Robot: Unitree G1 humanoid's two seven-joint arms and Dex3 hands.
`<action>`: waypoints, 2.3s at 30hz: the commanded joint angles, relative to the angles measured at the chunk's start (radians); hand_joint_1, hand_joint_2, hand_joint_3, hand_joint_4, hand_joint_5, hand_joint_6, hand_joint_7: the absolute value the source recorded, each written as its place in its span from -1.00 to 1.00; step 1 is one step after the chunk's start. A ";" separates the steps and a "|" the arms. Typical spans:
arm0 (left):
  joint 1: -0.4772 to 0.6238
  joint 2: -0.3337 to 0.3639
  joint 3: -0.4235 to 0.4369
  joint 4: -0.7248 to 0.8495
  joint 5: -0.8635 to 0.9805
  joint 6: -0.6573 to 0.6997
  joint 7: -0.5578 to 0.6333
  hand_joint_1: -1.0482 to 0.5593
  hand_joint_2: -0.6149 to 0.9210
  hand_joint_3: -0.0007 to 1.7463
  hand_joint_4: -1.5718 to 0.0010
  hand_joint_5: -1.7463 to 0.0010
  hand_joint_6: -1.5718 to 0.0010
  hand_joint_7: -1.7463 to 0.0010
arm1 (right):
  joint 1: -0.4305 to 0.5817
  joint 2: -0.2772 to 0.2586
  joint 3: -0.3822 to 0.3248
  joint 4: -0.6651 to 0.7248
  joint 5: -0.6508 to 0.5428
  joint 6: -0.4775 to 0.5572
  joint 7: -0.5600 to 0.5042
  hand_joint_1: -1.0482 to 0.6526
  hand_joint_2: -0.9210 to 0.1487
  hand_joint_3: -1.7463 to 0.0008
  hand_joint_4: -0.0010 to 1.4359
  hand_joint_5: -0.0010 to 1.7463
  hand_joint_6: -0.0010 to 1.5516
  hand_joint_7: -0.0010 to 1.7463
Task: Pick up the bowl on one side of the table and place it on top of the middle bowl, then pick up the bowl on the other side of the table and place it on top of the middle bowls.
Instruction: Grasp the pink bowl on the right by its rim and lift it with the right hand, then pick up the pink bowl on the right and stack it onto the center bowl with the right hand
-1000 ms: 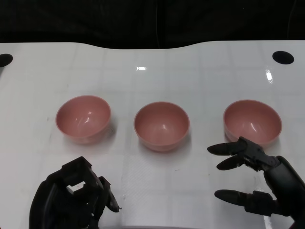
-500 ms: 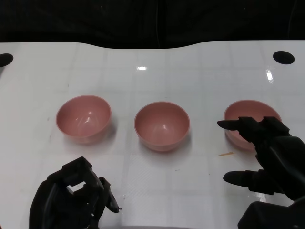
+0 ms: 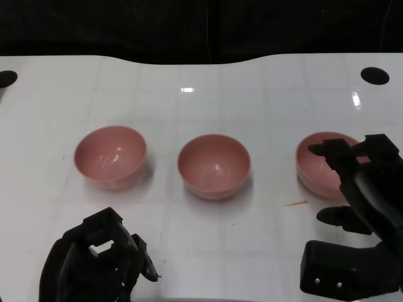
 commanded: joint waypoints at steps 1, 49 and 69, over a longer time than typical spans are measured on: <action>0.006 0.010 0.005 -0.004 0.002 -0.009 -0.013 0.17 0.18 0.46 -0.26 -0.67 -0.22 -0.51 | -0.026 -0.024 0.013 0.017 -0.008 0.028 -0.012 -0.63 -0.72 0.99 -1.00 0.15 -0.88 -0.29; 0.043 0.003 -0.004 -0.052 -0.003 -0.002 -0.012 0.18 0.16 0.47 -0.28 -0.64 -0.23 -0.49 | -0.545 -0.003 0.298 1.043 0.164 -0.138 -0.375 -0.11 -0.98 0.96 0.11 0.65 0.47 -0.89; 0.047 0.007 -0.012 -0.062 -0.004 0.001 -0.010 0.17 0.23 0.40 -0.26 -0.66 -0.21 -0.49 | -0.507 -0.060 0.313 0.812 0.164 -0.280 -0.599 0.05 -0.22 -0.09 0.25 1.00 -0.08 1.00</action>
